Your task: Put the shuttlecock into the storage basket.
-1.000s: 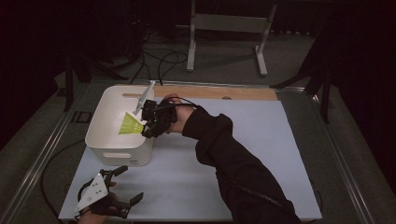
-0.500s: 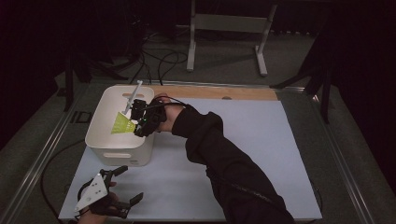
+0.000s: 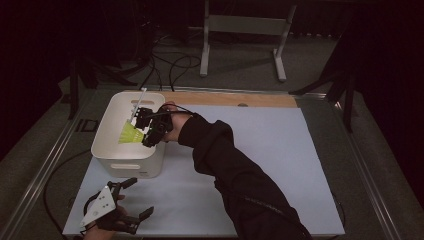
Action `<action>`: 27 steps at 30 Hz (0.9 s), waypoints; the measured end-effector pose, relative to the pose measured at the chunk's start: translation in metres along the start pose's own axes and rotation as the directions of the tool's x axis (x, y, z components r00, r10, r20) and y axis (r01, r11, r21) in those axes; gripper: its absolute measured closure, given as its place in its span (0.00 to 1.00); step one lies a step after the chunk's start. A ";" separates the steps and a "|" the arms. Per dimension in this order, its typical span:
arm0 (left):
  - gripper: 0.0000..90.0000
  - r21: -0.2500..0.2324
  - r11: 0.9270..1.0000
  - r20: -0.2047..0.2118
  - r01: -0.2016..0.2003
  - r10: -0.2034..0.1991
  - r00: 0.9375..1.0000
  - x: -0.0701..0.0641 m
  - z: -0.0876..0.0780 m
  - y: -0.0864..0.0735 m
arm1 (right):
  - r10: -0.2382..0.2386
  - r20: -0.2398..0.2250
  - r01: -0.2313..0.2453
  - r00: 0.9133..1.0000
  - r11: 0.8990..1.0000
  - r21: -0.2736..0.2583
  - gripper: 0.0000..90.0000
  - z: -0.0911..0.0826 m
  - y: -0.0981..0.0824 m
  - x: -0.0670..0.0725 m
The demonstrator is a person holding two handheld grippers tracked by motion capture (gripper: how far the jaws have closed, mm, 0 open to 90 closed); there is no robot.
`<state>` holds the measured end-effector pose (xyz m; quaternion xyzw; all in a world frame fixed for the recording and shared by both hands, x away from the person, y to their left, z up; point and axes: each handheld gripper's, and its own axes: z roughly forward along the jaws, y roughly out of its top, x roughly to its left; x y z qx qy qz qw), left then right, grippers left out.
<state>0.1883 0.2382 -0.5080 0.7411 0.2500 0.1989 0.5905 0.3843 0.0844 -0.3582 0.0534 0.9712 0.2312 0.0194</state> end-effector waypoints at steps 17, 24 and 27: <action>0.00 0.002 1.000 0.006 0.001 -0.001 1.000 0.000 0.000 0.000 | 0.033 -0.003 -0.032 0.999 0.999 0.026 0.72 0.017 0.003 -0.004; 0.00 0.003 1.000 0.006 0.000 0.000 1.000 0.000 0.000 0.000 | 0.031 0.025 -0.032 0.999 0.998 0.046 0.72 0.022 0.003 -0.004; 0.00 0.005 1.000 0.006 0.000 0.000 1.000 0.000 0.000 -0.001 | 0.026 0.030 -0.028 0.999 0.998 0.050 0.72 0.023 0.002 -0.005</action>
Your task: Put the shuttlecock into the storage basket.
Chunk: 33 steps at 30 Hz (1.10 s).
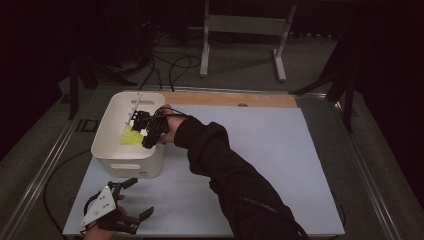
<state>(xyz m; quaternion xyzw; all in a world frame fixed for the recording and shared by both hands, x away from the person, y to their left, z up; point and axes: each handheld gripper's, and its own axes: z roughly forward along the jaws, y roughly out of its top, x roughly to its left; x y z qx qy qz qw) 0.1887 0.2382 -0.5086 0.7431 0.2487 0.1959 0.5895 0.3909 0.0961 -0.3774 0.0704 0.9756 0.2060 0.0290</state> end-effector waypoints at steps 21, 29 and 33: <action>0.00 0.004 1.000 -0.001 0.002 -0.002 1.000 0.000 0.001 0.000 | 0.040 -0.042 -0.043 0.998 0.997 -0.060 0.10 -0.019 -0.002 -0.003; 0.00 0.004 1.000 0.000 0.004 -0.004 1.000 0.001 0.001 0.000 | 0.032 -0.046 -0.035 0.998 0.997 -0.067 0.10 -0.023 -0.007 -0.002; 0.00 0.005 1.000 0.000 0.002 -0.002 1.000 0.000 0.001 0.000 | 0.028 -0.035 -0.030 0.999 0.998 -0.062 0.10 -0.026 -0.011 -0.001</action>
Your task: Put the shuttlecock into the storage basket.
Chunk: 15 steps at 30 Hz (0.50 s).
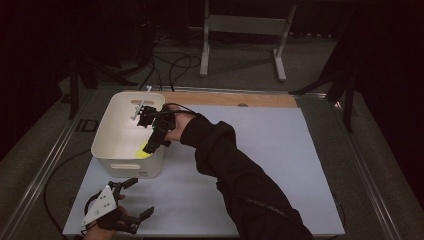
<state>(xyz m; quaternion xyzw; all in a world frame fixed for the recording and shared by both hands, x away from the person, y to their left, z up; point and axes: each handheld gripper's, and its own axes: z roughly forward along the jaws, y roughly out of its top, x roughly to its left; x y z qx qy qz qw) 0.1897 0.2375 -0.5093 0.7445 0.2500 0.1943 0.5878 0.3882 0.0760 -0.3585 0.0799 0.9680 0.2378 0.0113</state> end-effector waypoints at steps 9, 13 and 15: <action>0.00 0.005 1.000 0.001 -0.004 0.004 1.000 0.000 0.001 0.000 | 0.011 0.007 -0.011 1.000 1.000 -0.009 0.10 -0.007 -0.014 -0.001; 0.00 0.004 1.000 -0.001 -0.002 0.002 1.000 0.000 0.001 0.000 | 0.012 0.007 -0.012 1.000 1.000 -0.006 0.10 -0.010 -0.024 -0.002; 0.00 0.006 1.000 0.000 -0.004 0.004 1.000 0.000 0.001 0.000 | 0.023 0.005 -0.023 1.000 1.000 -0.015 0.10 -0.012 -0.029 -0.003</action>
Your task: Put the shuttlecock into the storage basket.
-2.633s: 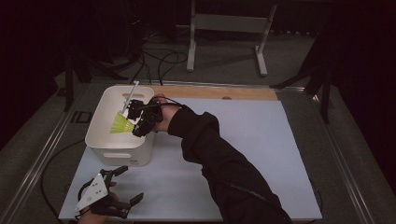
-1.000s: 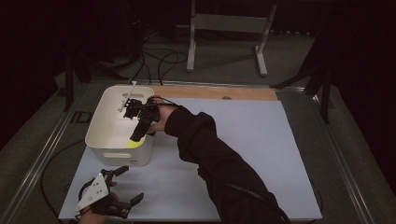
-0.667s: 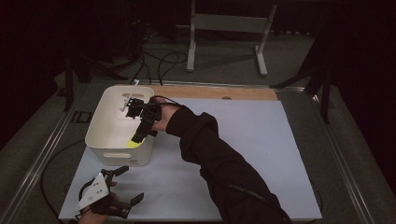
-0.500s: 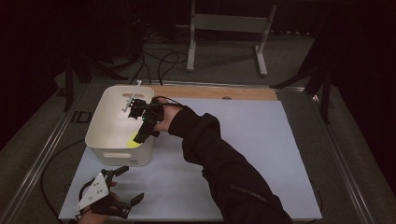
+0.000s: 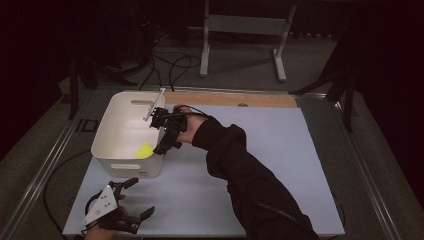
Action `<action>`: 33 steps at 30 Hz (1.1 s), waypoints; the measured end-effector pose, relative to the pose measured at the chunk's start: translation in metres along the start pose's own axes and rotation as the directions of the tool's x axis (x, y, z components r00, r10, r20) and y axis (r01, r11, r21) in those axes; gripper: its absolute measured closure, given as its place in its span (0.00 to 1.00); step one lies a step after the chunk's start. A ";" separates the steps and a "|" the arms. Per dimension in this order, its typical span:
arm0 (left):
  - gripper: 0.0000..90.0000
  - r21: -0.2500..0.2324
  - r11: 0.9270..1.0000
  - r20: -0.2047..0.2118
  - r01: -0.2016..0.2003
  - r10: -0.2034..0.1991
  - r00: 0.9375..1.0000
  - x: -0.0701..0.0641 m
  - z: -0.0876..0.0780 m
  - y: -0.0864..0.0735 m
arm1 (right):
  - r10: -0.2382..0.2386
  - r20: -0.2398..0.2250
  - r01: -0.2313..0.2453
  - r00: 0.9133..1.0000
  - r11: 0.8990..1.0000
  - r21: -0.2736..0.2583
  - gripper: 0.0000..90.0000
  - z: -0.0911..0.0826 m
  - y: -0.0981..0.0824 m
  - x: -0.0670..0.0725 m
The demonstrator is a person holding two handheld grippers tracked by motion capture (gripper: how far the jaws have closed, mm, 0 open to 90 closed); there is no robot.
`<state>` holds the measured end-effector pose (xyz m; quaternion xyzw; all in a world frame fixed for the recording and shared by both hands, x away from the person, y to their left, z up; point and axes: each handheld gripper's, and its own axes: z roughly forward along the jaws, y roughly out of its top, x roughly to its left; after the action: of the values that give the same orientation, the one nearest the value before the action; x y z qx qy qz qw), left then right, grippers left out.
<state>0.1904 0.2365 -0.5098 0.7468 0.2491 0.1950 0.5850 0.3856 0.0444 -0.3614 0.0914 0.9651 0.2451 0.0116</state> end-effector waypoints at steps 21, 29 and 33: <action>0.00 0.007 1.000 0.001 0.002 -0.002 1.000 -0.001 0.001 0.000 | 0.054 0.030 -0.053 0.998 0.998 -0.015 0.10 -0.008 -0.059 -0.009; 0.00 0.007 1.000 0.000 0.002 -0.002 1.000 0.000 0.001 0.000 | 0.073 0.029 -0.072 0.997 0.997 -0.039 0.10 -0.010 -0.084 -0.008; 0.00 0.008 1.000 0.000 0.004 -0.004 1.000 0.000 0.001 0.000 | 0.080 0.033 -0.078 0.996 0.996 -0.034 0.10 -0.006 -0.100 -0.008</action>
<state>0.1908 0.2352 -0.5102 0.7487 0.2513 0.1926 0.5824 0.3757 -0.0456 -0.4038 0.1334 0.9563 0.2595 0.0200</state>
